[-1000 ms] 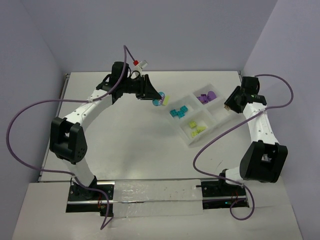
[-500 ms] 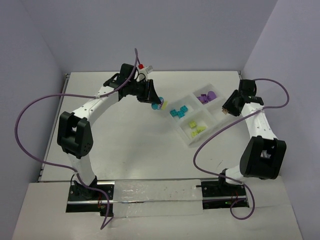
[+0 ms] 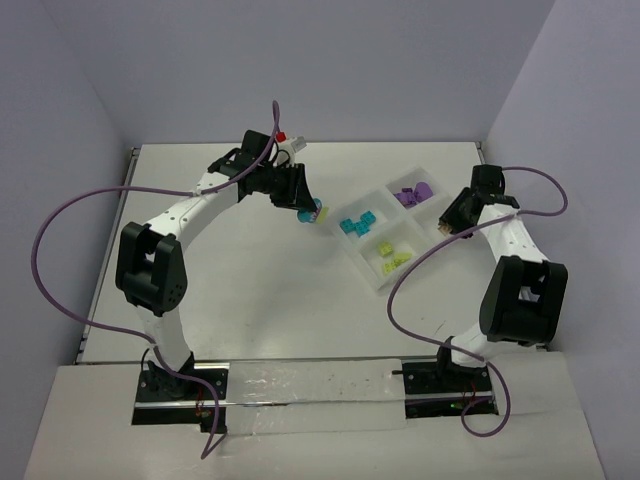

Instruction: Sort the legos into containers by color

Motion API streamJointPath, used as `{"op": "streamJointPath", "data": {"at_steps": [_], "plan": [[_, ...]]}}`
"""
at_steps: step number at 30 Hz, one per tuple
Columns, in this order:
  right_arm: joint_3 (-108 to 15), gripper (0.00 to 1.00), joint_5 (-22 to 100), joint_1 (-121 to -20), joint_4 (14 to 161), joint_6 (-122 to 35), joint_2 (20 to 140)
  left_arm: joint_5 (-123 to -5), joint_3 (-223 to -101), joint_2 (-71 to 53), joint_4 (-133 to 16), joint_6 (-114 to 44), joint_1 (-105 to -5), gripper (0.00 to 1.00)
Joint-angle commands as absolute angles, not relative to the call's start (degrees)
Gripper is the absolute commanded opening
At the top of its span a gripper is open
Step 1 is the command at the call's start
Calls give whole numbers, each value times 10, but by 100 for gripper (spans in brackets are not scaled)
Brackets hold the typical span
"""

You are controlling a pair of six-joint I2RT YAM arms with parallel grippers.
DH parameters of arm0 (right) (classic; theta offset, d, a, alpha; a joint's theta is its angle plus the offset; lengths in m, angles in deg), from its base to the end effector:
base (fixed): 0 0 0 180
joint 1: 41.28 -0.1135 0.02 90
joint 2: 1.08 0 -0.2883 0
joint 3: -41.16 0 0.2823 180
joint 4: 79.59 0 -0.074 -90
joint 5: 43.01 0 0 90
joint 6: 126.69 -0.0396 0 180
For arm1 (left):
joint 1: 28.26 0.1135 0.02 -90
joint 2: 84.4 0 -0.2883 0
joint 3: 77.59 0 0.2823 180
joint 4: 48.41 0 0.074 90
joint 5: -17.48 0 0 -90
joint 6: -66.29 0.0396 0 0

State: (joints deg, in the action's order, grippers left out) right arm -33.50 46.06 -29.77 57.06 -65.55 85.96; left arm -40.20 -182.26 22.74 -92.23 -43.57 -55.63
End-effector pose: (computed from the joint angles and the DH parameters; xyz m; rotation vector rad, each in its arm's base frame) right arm 0.3380 -0.0682 0.2470 0.8736 2.3948 0.1390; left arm 0.3999 -0.2309 0.2991 0.4464 2.4361 -1.0485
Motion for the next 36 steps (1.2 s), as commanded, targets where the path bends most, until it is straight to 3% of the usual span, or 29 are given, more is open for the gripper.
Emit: {"op": "streamJointPath", "data": {"at_steps": [1, 6, 9, 12, 13, 17, 26, 32, 36], "plan": [[-370, 1, 463, -299, 603, -659, 888, -415, -1841, 227, -921, -423, -561, 0], [-393, 2, 462, -299, 609, -659, 920, -421, -1845, 231, -924, -423, -561, 0], [-408, 12, 458, -299, 614, -659, 934, -424, -1855, 235, -927, -425, -563, 0], [-415, 41, 463, -299, 612, -657, 941, -428, -1865, 239, -929, -428, -567, 0], [-417, 58, 464, -299, 608, -656, 944, -430, -1868, 239, -930, -429, -569, 0], [-424, 73, 468, -299, 600, -651, 941, -453, -1888, 248, -944, -425, -585, 0], [-421, 72, 435, -299, 617, -633, 851, -440, -1964, 281, -972, -419, -617, 0], [-412, 72, 280, -304, 633, -616, 783, -322, -2000, 295, -940, -450, -611, 0], [-415, 73, 137, -330, 644, -582, 762, -233, -1963, 276, -823, -528, -606, 0]]}}
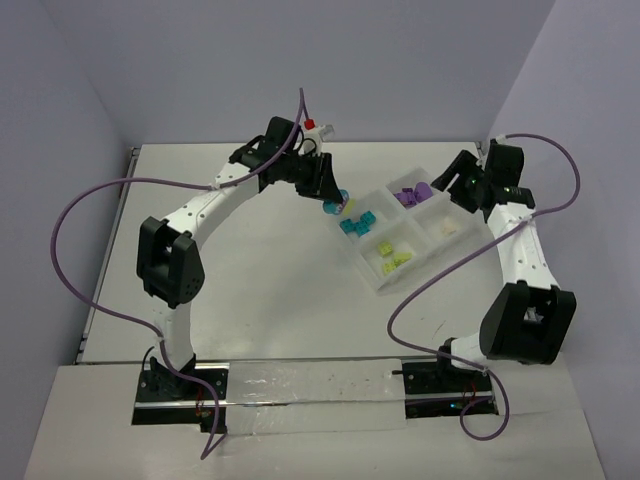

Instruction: Sort the legos into containers by color

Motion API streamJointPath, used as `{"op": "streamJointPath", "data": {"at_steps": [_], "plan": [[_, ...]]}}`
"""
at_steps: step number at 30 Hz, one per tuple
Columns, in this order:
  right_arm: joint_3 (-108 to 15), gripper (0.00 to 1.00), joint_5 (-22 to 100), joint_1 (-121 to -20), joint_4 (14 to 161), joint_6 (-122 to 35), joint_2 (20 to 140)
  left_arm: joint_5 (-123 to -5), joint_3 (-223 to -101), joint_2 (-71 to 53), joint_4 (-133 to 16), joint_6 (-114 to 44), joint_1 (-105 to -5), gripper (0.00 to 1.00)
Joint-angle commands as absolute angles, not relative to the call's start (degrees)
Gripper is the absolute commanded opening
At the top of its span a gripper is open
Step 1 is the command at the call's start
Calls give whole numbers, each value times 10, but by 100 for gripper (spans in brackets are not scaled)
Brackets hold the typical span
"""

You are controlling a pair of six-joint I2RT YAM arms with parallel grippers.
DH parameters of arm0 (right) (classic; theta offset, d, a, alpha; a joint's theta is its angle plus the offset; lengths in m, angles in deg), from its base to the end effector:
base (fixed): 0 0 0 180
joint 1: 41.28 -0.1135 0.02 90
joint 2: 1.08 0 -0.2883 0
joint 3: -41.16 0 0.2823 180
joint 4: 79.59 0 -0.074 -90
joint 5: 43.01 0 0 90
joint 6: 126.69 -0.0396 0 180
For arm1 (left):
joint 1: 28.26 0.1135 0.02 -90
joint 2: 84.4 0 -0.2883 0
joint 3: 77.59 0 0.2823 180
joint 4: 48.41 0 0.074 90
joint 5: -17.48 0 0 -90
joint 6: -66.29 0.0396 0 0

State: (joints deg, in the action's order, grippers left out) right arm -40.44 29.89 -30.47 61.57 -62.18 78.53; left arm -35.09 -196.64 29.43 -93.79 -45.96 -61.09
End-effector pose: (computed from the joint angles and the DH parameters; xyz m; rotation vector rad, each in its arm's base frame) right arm 0.3358 -0.0523 0.3398 0.5317 2.1566 0.4718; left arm 0.4056 -0.2903 0.3349 0.5916 2.3319 -1.2244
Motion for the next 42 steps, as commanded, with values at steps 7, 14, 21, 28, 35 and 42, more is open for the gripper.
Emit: {"op": "streamJointPath", "data": {"at_steps": [7, 14, 21, 28, 35, 42], "plan": [[-407, 75, 18, -425, 633, -522, 765, -184, -1951, 266, -772, -565, -606, 0], [-434, 75, -72, -467, 652, -528, 800, -133, -1932, 265, -706, -609, -606, 0], [-425, 65, -136, -465, 692, -549, 822, -77, -1928, 275, -649, -651, -606, 0], [-387, 26, -177, -465, 826, -647, 815, -54, -1917, 281, -592, -687, -606, 0], [-378, 0, -171, -453, 823, -648, 808, -57, -1911, 280, -583, -693, -604, 0], [-369, 0, -140, -428, 763, -600, 788, -59, -1913, 280, -588, -690, -596, 0]]}}
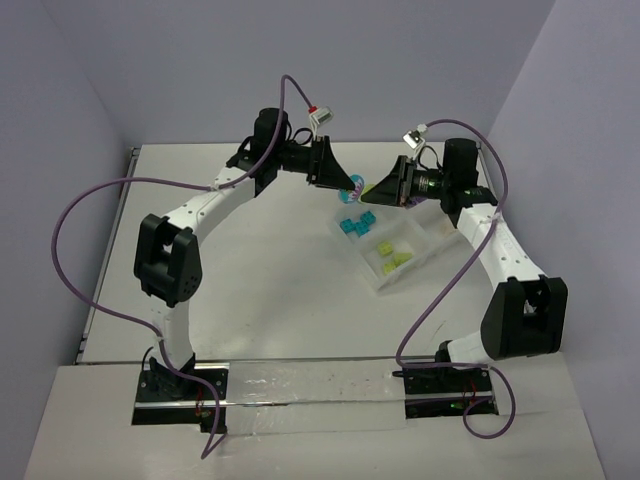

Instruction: Sort the legos into containers by color

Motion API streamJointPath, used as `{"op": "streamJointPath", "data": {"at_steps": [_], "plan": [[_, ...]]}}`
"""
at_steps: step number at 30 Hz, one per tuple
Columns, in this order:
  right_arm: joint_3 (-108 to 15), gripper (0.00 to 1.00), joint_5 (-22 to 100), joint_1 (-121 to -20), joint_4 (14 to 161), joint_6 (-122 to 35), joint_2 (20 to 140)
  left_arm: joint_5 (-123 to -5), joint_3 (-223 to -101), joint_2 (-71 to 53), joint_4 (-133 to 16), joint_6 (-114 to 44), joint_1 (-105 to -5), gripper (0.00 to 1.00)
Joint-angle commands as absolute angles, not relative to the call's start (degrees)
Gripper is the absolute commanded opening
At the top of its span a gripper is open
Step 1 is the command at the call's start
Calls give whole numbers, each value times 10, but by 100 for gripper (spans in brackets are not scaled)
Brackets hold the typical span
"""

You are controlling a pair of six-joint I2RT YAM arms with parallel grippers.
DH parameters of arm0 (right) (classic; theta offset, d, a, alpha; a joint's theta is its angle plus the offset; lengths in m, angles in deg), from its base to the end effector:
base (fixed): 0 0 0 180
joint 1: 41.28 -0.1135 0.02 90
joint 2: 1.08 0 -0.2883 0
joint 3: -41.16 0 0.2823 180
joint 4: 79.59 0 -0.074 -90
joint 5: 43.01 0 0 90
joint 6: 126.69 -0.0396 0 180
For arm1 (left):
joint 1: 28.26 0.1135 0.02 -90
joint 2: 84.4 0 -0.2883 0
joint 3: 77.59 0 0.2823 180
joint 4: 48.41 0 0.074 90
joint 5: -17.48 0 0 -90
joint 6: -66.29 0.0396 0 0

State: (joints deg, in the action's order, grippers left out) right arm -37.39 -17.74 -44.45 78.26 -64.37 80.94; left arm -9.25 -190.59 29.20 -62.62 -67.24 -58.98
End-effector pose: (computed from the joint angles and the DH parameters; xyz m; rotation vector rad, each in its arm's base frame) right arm 0.3412 0.0548 0.3426 -0.3348 2.0017 1.4672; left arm 0.4173 -0.2891 0.3513 0.6922 2.0136 -1.8390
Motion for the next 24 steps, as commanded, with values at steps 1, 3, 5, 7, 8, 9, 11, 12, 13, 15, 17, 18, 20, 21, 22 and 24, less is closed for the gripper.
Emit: {"op": "streamJointPath", "data": {"at_steps": [1, 3, 5, 7, 8, 9, 11, 12, 13, 15, 17, 18, 20, 21, 22, 24], "plan": [[-370, 0, -137, -425, 748, -591, 788, -60, -1913, 282, -589, -690, -596, 0], [-368, 0, -129, -420, 728, -577, 785, -60, -1914, 284, -589, -691, -595, 0], [-364, 0, -121, -418, 714, -569, 781, -62, -1912, 286, -588, -692, -595, 0], [-360, 0, -116, -417, 708, -564, 777, -65, -1910, 289, -588, -692, -595, 0], [-359, 0, -112, -417, 701, -561, 776, -66, -1910, 290, -589, -692, -595, 0], [-356, 0, -105, -417, 690, -556, 774, -67, -1911, 292, -592, -690, -596, 0], [-350, 0, -99, -417, 678, -546, 769, -72, -1913, 299, -602, -684, -598, 0], [-345, 0, -95, -417, 673, -542, 766, -74, -1915, 304, -605, -678, -599, 0], [-340, 0, -93, -417, 670, -540, 764, -77, -1916, 306, -605, -675, -600, 0], [-330, 0, -87, -417, 669, -540, 759, -84, -1914, 315, -624, -670, -605, 0], [-319, 0, -75, -406, 665, -539, 754, -88, -1912, 326, -628, -670, -612, 0], [-309, 0, -64, -399, 662, -538, 749, -92, -1908, 335, -629, -671, -615, 0], [-297, 0, -46, -393, 659, -538, 747, -100, -1897, 339, -621, -676, -616, 0], [-295, 0, -43, -391, 653, -537, 746, -107, -1894, 340, -623, -677, -616, 0], [-293, 0, -31, -388, 649, -537, 746, -113, -1894, 341, -628, -673, -616, 0], [-290, 0, 7, -381, 629, -536, 747, -134, -1900, 348, -650, -657, -616, 0]]}}
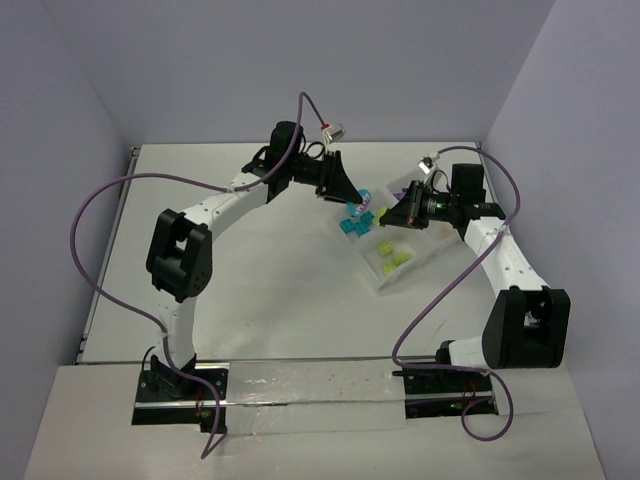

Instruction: Sort the legos into containers by color

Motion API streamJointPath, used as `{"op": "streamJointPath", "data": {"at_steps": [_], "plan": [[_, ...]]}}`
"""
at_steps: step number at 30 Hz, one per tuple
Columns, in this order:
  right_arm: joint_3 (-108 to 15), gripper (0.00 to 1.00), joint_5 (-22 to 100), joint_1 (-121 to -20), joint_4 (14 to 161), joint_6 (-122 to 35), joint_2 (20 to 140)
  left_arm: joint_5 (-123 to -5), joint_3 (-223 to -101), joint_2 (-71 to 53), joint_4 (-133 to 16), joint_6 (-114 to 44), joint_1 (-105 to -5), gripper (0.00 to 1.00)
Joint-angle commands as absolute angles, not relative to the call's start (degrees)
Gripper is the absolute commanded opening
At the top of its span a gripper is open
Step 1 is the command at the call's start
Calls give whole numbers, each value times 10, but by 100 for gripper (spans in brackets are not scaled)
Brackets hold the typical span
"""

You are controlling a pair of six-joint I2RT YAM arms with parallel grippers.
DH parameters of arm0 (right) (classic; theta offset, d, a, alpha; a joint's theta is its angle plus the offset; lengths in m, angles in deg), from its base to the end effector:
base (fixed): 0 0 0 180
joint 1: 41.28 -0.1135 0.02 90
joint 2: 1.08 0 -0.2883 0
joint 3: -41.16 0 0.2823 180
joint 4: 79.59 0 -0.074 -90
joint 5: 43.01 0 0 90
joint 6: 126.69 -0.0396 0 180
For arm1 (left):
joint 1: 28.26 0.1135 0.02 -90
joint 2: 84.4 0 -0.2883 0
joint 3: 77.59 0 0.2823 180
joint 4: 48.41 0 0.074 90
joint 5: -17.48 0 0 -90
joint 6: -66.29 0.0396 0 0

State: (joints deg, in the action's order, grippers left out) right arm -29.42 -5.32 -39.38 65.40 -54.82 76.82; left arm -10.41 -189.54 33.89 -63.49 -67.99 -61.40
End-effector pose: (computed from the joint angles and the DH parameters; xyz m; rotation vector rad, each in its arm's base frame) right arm 0.3130 0.0210 0.2933 -0.0865 2.2261 1.1942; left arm 0.4191 -0.3154 0.3024 0.6482 2.1531 -1.8644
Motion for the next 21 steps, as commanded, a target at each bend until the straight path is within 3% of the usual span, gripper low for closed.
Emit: {"op": "streamJointPath", "data": {"at_steps": [1, 12, 16, 19, 21], "plan": [[-289, 0, 21, -380, 624, -537, 750, -140, -1900, 350, -659, -653, -616, 0], [-296, 0, 166, -378, 564, -548, 783, -220, -1918, 359, -740, -618, -617, 0], [-291, 23, 193, -380, 556, -549, 789, -244, -1929, 364, -752, -617, -617, 0], [-298, 31, 195, -380, 552, -550, 791, -255, -1927, 363, -745, -623, -617, 0], [-305, 43, 200, -381, 544, -546, 794, -265, -1937, 371, -750, -626, -617, 0]]}}
